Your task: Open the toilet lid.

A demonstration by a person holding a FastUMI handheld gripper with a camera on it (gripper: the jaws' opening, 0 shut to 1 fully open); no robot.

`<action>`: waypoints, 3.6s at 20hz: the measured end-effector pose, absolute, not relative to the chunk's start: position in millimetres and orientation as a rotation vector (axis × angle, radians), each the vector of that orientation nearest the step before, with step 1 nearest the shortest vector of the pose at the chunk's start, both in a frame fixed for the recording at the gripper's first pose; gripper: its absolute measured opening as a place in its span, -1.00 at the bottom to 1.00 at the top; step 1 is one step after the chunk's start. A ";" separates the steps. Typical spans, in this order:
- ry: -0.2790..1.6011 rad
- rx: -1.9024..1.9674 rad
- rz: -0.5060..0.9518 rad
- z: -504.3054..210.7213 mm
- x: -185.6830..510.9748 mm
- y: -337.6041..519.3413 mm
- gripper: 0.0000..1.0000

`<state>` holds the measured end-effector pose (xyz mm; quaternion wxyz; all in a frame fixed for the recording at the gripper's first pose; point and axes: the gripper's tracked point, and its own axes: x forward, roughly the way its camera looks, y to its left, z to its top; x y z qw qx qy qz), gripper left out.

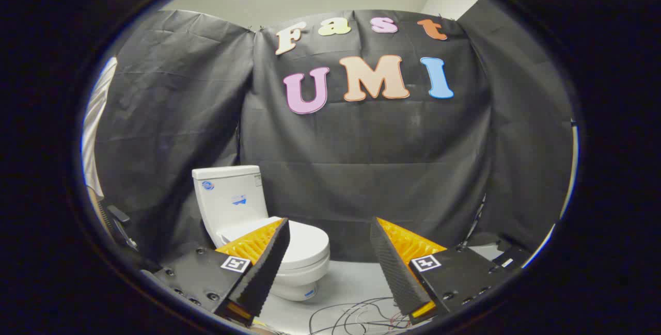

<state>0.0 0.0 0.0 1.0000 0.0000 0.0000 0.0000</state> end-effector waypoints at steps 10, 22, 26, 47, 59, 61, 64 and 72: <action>-0.003 0.001 0.001 1.3 0.4 0.0 0.94; -0.004 0.001 0.004 1.6 -1.0 0.2 0.94; -0.001 0.000 0.003 0.4 0.0 0.1 0.93; 0.001 -0.005 0.015 0.7 39.2 1.5 0.78; -0.151 -0.035 -0.028 22.4 118.4 45.8 0.69; -0.197 -0.037 -0.100 33.3 128.7 49.8 0.68; -0.300 -0.015 -0.183 57.4 138.2 67.0 0.64; -0.418 0.120 -0.396 69.4 136.6 86.0 0.58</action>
